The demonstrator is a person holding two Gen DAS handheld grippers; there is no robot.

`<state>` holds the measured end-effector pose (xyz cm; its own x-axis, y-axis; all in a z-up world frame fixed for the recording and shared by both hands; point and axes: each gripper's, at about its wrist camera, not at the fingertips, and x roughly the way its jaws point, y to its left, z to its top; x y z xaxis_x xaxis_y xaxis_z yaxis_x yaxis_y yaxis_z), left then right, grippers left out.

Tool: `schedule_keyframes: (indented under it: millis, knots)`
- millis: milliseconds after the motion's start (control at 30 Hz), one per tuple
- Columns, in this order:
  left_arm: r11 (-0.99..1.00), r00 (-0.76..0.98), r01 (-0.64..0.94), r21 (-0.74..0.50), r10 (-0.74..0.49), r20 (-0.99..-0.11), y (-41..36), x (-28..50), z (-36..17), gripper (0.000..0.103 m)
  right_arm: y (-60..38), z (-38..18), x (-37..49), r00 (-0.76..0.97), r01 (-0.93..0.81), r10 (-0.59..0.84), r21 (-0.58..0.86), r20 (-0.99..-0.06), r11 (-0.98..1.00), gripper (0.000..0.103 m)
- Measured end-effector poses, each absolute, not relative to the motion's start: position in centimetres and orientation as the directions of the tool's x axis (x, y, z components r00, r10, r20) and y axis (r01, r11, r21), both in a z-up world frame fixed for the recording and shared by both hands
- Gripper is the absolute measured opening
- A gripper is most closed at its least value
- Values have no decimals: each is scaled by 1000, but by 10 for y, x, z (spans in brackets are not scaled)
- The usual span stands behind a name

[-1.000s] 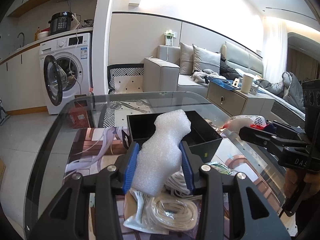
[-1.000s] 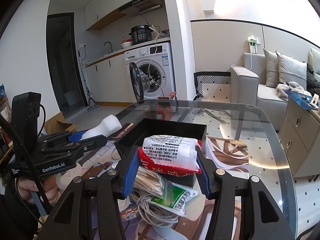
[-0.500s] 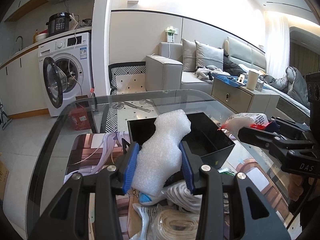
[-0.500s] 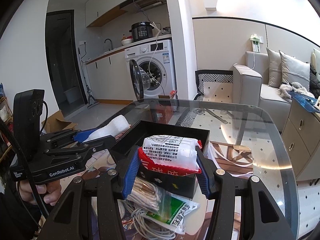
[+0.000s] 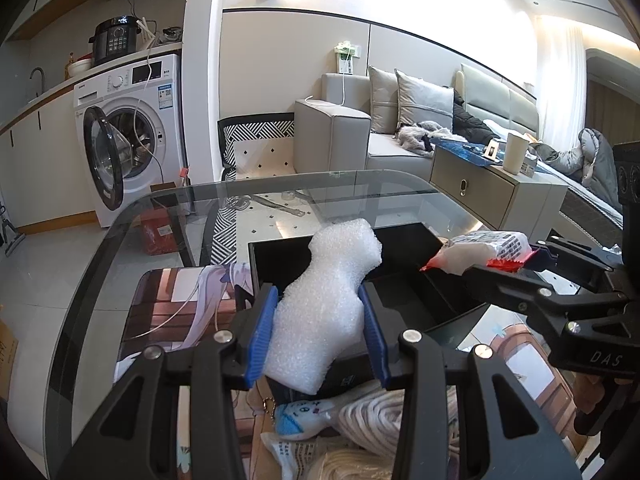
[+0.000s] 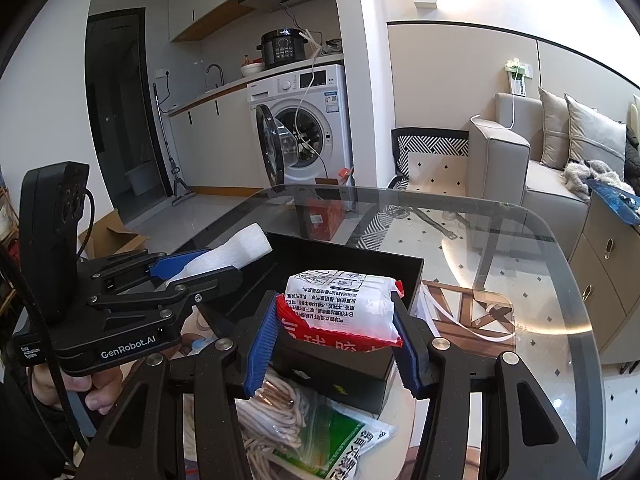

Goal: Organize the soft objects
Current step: 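Lower the foam sleeve and packet into the black box and open both grippers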

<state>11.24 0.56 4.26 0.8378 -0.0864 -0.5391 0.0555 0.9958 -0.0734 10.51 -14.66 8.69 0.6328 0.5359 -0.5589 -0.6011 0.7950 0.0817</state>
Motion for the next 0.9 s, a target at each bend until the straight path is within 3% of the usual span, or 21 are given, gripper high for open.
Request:
schedule_keyframes:
  millis: [900]
  knots:
    - [999,825,19,-49,-43,-564,1,141,34,41,-129,71,138,623,-608,518,53,-587,792,53]
